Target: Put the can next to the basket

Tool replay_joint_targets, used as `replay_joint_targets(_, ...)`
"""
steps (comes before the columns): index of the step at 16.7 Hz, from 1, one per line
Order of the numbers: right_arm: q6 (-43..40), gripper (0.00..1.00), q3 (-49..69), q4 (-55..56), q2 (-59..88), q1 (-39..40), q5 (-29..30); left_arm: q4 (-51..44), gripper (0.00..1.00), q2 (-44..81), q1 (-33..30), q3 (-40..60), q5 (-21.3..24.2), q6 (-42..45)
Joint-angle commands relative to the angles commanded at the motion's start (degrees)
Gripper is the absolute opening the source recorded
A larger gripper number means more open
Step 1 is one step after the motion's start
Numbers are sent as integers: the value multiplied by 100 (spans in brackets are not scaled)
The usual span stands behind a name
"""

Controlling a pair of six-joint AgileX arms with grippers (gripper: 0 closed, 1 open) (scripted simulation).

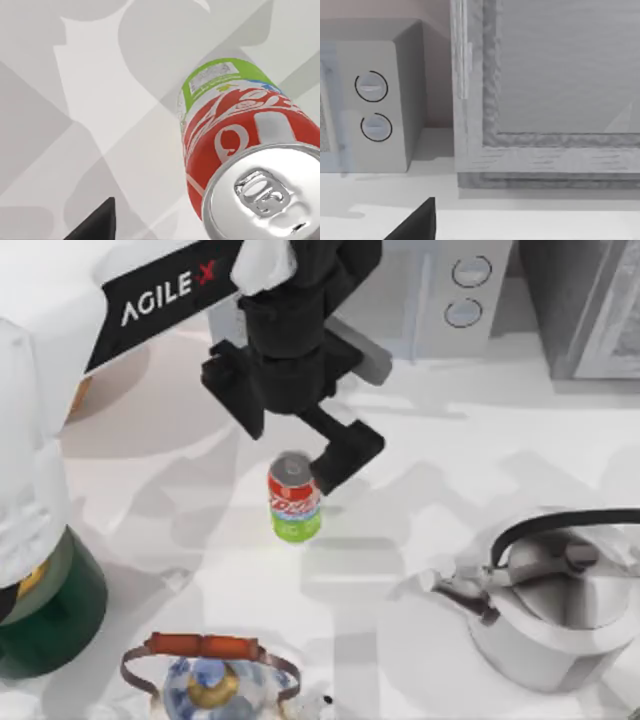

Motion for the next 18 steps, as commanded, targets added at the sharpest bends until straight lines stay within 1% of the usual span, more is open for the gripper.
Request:
replay_joint_targets(6, 0, 100, 0, 0, 0, 0, 0, 1010, 100, 87, -2, -915, 1, -4)
replay_joint_targets(10, 0, 100, 0, 0, 0, 0, 0, 1058, 100, 92, -3, -962, 1, -4)
replay_joint_targets(18, 0, 100, 0, 0, 0, 0, 0, 1058, 40, 92, -3, -962, 1, -4)
